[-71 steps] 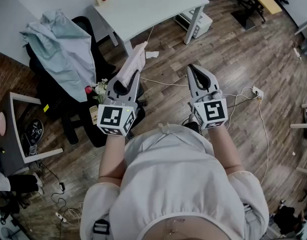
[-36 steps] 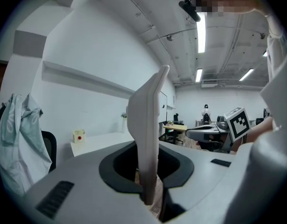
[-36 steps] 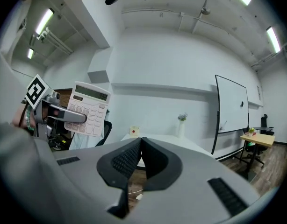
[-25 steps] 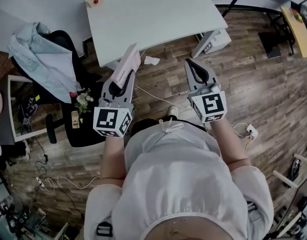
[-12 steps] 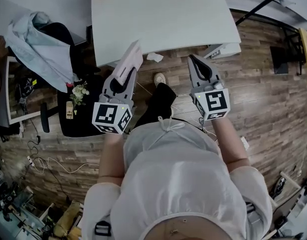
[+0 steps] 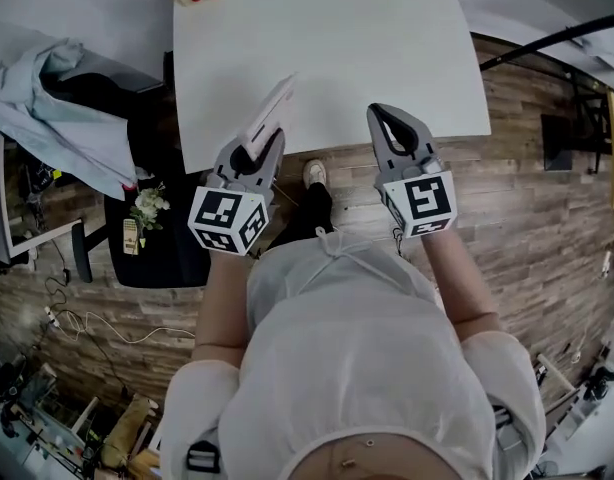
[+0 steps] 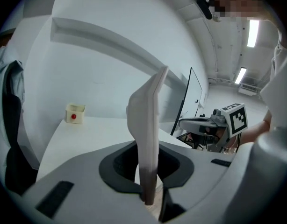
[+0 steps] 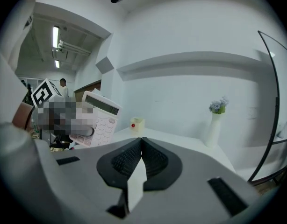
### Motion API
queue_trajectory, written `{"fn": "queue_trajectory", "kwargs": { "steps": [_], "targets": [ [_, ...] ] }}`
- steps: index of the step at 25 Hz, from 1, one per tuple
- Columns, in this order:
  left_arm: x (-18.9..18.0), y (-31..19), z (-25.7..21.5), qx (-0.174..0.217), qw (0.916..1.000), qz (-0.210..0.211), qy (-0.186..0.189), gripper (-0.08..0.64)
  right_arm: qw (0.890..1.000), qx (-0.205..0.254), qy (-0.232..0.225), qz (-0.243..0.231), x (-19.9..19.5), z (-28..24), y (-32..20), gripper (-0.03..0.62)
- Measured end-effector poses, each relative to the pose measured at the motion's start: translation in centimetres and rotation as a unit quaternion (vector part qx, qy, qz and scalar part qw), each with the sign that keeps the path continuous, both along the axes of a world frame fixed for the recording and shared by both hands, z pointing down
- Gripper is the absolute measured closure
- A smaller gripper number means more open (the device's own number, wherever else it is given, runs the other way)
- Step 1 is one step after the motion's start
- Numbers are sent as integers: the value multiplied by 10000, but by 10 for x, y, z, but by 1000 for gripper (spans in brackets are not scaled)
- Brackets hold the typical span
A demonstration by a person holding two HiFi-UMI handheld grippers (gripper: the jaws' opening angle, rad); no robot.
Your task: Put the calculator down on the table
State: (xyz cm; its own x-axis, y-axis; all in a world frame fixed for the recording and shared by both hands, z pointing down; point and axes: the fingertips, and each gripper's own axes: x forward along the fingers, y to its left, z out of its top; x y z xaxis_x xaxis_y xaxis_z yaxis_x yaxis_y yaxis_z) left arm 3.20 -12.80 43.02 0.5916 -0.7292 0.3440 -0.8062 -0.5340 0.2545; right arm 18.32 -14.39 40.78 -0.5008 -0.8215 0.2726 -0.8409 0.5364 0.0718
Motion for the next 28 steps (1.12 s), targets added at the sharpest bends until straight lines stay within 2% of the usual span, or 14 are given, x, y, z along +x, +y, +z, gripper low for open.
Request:
{"fn": "queue_trajectory", "kwargs": {
  "steps": [5, 10, 19, 24, 28],
  "targets": [
    [-1, -51, 43, -544, 9984, 127, -110, 482, 9994, -339, -21, -79, -13, 31, -60, 586],
    [1, -93, 86, -1035, 9941, 277, -158, 482, 9984, -563, -25, 110, -13, 64, -111, 586],
    [1, -130, 134, -1690, 9846, 426, -130, 482, 9956, -926, 35, 146, -21, 101, -151, 586],
    [-3, -140, 142, -1865, 9809, 522, 185, 481, 9947, -1012, 87, 176, -25, 111, -160, 584],
    [-3, -150, 148, -2157, 9735, 643, 403, 476, 9937, -1078, 124, 274, -21, 114, -166, 584]
  ]
}}
